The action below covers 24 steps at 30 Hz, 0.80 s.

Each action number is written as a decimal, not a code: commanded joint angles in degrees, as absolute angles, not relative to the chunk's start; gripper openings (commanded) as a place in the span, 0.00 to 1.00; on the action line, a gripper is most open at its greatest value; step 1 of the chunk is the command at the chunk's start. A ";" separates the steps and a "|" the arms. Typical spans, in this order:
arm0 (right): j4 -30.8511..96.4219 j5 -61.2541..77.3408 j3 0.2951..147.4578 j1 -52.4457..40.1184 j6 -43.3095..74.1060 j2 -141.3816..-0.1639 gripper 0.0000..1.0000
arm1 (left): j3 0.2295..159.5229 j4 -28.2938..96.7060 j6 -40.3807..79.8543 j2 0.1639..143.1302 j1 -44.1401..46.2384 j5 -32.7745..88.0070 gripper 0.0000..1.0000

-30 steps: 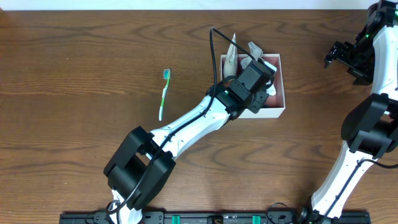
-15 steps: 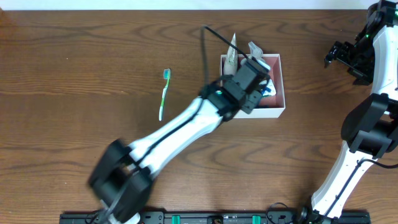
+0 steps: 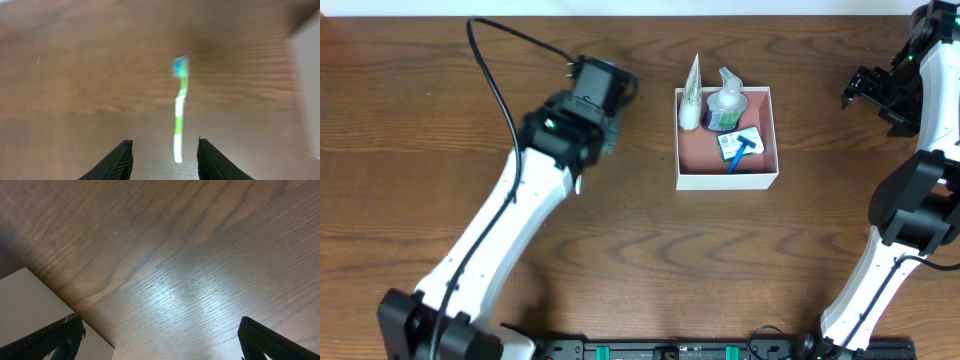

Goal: Pack container
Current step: 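Move the left gripper back left over the green toothbrush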

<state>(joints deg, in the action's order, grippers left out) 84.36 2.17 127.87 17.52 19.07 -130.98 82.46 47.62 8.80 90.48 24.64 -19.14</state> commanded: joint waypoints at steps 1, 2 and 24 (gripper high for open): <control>84.40 2.39 127.81 17.61 19.88 -130.15 0.99 | 80.23 46.57 10.59 92.71 19.92 -15.51 0.43; 84.40 2.39 127.81 17.61 19.88 -130.15 0.99 | 79.92 46.26 10.57 93.51 18.72 -13.52 0.43; 84.40 2.39 127.81 17.63 19.88 -130.15 0.99 | 79.66 42.13 6.42 112.51 11.86 1.10 0.43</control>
<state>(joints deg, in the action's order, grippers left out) 84.36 2.17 127.87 17.52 19.09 -130.98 80.12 42.44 7.25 110.83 12.10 0.38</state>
